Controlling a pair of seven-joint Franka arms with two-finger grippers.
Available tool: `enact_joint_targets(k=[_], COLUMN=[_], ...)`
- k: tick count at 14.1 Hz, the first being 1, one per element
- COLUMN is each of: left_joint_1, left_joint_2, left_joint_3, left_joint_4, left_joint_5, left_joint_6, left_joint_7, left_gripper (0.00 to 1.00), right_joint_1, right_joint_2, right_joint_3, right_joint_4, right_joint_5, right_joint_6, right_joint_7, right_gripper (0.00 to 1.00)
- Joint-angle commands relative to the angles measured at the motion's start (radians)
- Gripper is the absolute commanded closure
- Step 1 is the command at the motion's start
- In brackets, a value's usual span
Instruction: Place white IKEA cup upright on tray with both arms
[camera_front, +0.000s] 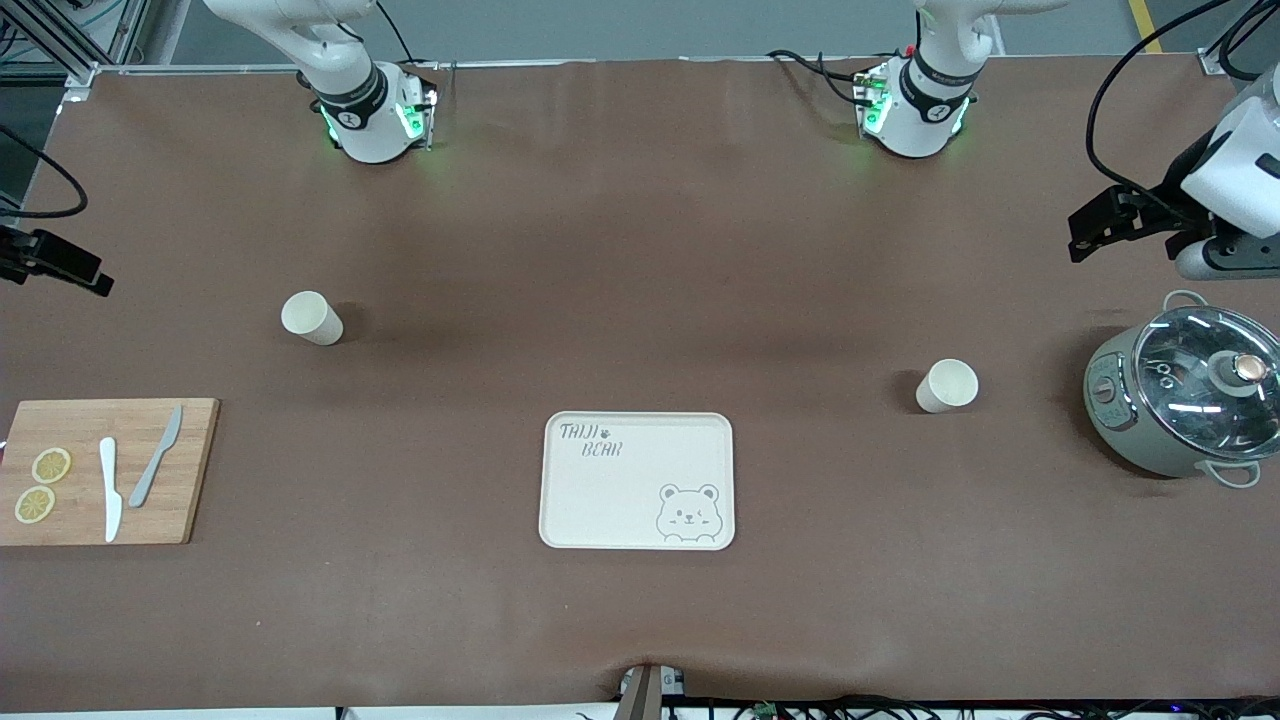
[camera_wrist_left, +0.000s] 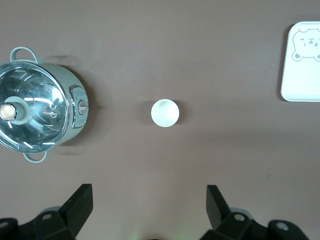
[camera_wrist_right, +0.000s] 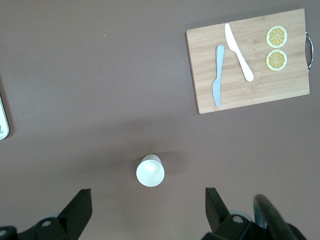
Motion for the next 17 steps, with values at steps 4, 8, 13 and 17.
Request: enact_joint_targets(k=[4,8,13,17], left_joint_1=[0.002,0.005,0.048,0.054], left_joint_2=[-0.001,0.02,0.058,0.114], left_joint_3=[-0.001,0.005,0.004,0.004], left_joint_4=[0.011,0.011,-0.009,-0.063], left_joint_5=[0.023,0.031,0.013,-0.007], left_joint_6=[-0.013,-0.012,-0.013,0.054], left_joint_7=[0.0,-0.004,-0.013,-0.044], left_gripper=[0.0,0.0,0.0,0.0], right_joint_1=[-0.017,-0.017,-0.019,-0.017], right_joint_2=[0.001,0.004,0.01,0.03], right_joint_3=[0.01,0.01,0.009,0.009], right_joint_4=[0.006,0.006,0.006,0.007], right_joint_5=[0.008,0.008,0.008,0.006], right_joint_6=[-0.005,-0.005,0.003,0.003], right_joint_7=[0.006,0.006,0.004,0.006], right_gripper=[0.0,0.0,0.0,0.0])
